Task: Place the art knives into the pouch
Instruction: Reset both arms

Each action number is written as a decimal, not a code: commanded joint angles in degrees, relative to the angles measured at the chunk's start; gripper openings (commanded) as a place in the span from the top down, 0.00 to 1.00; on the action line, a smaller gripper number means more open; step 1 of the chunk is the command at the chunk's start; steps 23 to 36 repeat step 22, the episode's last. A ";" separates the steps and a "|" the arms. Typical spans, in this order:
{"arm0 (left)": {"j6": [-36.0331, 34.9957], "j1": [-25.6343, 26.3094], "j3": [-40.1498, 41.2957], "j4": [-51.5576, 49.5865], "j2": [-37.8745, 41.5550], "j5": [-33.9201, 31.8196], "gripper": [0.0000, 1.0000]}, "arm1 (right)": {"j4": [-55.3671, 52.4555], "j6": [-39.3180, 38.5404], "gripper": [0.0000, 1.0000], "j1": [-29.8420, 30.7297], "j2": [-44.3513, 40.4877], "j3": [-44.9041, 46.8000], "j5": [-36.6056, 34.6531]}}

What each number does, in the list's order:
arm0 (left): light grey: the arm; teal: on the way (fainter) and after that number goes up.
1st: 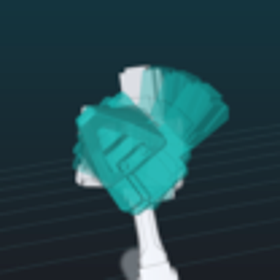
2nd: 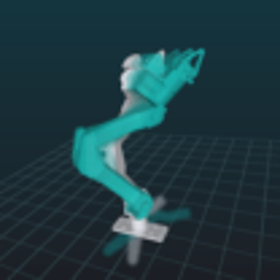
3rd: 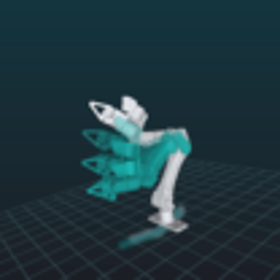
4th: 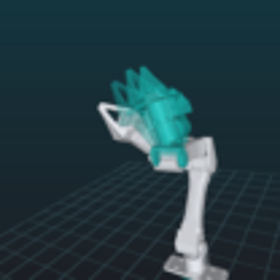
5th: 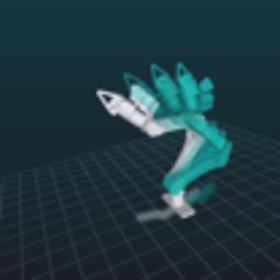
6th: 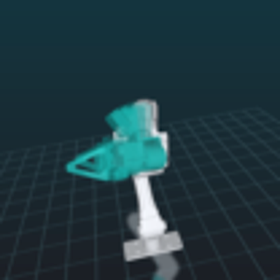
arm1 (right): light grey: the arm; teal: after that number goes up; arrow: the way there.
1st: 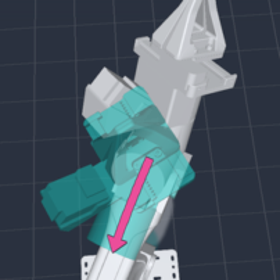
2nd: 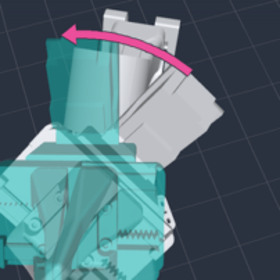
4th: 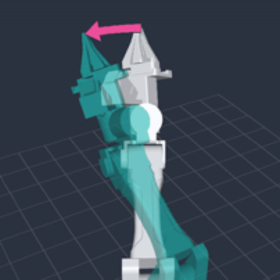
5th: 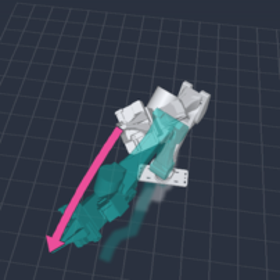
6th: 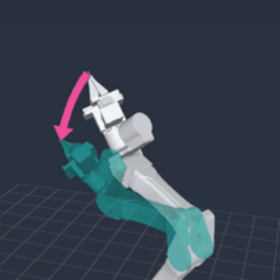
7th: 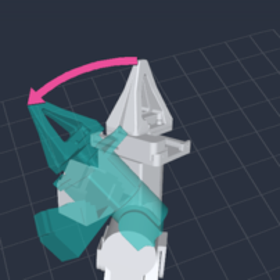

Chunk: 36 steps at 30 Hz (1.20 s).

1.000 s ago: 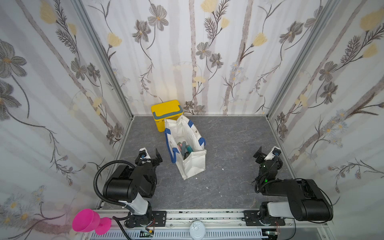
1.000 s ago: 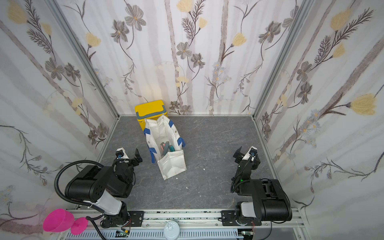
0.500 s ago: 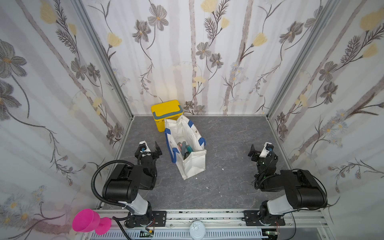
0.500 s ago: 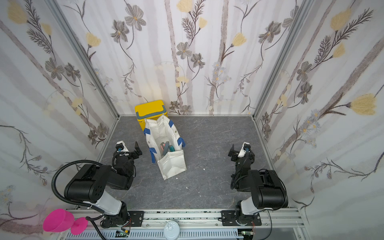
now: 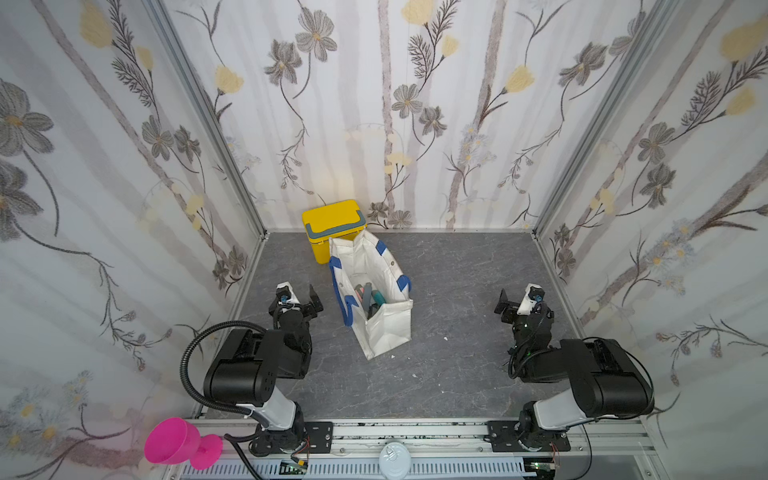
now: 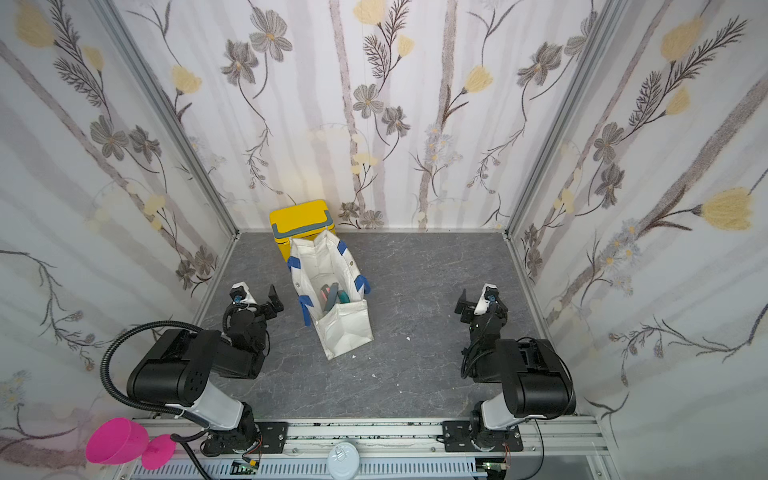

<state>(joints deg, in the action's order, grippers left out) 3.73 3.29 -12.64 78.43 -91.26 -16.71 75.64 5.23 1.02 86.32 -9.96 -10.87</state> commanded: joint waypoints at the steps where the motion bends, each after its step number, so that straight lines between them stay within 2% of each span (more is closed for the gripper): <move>1: 0.12 0.31 -0.30 0.23 0.16 0.53 0.00 | 2.24 -1.02 0.01 0.13 0.16 -0.07 -0.33; 36: 0.26 -0.13 -0.57 -0.36 0.05 1.34 0.00 | 2.27 -1.01 0.00 0.13 0.08 0.00 -0.42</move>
